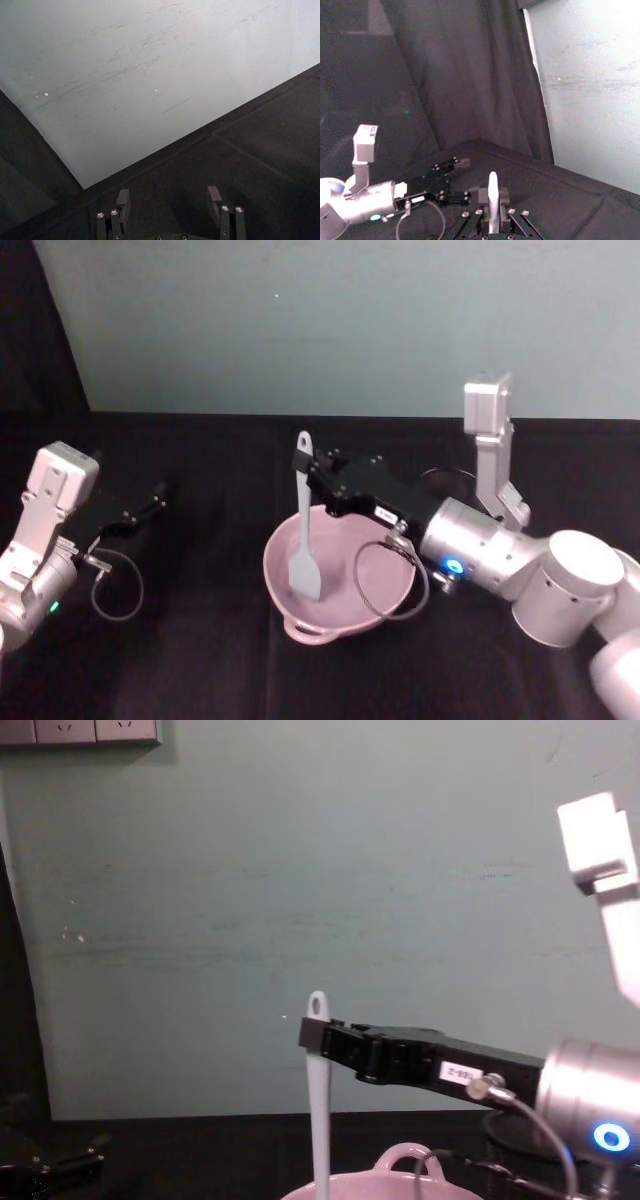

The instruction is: Use the one hand to pick up the spoon and stir the clear water in the bowl.

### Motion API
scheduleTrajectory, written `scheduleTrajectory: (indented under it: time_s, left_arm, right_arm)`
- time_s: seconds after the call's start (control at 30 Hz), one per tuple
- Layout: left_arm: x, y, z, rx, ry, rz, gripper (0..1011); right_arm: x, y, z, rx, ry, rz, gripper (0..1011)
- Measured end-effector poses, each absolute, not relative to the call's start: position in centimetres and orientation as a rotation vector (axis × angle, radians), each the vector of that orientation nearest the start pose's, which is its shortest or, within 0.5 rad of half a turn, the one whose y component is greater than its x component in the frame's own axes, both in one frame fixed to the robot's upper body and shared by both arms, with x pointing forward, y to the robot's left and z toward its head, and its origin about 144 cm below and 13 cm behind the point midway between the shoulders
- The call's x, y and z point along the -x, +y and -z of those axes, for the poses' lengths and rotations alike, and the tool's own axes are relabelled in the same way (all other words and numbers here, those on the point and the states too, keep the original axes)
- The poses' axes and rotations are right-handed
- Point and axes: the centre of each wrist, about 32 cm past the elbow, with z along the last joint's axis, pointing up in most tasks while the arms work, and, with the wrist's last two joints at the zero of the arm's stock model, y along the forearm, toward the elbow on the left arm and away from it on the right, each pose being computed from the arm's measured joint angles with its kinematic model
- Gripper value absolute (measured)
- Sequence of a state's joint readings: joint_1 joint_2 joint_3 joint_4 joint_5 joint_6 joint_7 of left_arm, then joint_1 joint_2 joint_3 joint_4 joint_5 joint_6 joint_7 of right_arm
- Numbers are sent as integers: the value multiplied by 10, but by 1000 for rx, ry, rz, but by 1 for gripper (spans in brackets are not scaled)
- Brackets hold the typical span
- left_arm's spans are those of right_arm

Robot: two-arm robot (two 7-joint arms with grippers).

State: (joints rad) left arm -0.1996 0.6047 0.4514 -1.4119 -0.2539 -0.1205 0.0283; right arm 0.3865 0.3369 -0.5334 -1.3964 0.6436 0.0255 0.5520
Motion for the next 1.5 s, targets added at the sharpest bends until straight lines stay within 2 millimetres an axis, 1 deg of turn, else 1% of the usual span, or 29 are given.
scheduleTrajectory:
  time_s: [0.1, 0.13, 0.17, 0.27, 0.37, 0.5, 0.53, 0.6, 0.63, 0.73, 0.83, 0.87, 0.97, 1.17, 1.3, 1.5]
  left_arm:
    - [-489, 310, -1140, -304, -285, -1248, 1005]
    - [-489, 310, -1140, -304, -285, -1248, 1005]
    - [-489, 310, -1140, -304, -285, -1248, 1005]
    - [-489, 310, -1140, -304, -285, -1248, 1005]
    - [-489, 310, -1140, -304, -285, -1248, 1005]
    - [-489, 310, -1140, -304, -285, -1248, 1005]
    - [-489, 310, -1140, -304, -285, -1248, 1005]
    - [-489, 310, -1140, -304, -285, -1248, 1005]
    - [-489, 310, -1140, -305, -285, -1248, 1005]
    - [-489, 310, -1140, -304, -285, -1248, 1005]
    - [-489, 310, -1140, -304, -285, -1248, 1005]
    - [-489, 310, -1140, -304, -285, -1248, 1005]
    - [-489, 310, -1140, -304, -285, -1248, 1005]
    - [-489, 310, -1140, -304, -285, -1248, 1005]
    - [-489, 310, -1140, -304, -285, -1248, 1005]
    - [-489, 310, -1140, -304, -285, -1248, 1005]
  right_arm:
    - [-545, -186, -1184, -126, 127, 591, 124]
    - [-545, -186, -1184, -126, 127, 591, 124]
    - [-550, -186, -1185, -120, 123, 595, 124]
    - [-557, -187, -1185, -107, 116, 605, 124]
    - [-565, -192, -1185, -86, 102, 626, 124]
    - [-569, -201, -1187, -82, 92, 654, 124]
    - [-569, -211, -1188, -81, 85, 682, 124]
    - [-567, -218, -1189, -81, 81, 699, 124]
    - [-567, -218, -1189, -81, 81, 699, 124]
    - [-562, -228, -1190, -82, 75, 718, 124]
    - [-554, -236, -1190, -77, 73, 728, 124]
    - [-554, -236, -1190, -77, 73, 728, 124]
    - [-544, -239, -1193, -53, 65, 717, 124]
    - [-533, -233, -1201, -16, 44, 668, 124]
    - [-527, -220, -1204, 18, 33, 603, 124]
    - [-526, -198, -1205, 27, 42, 523, 124]
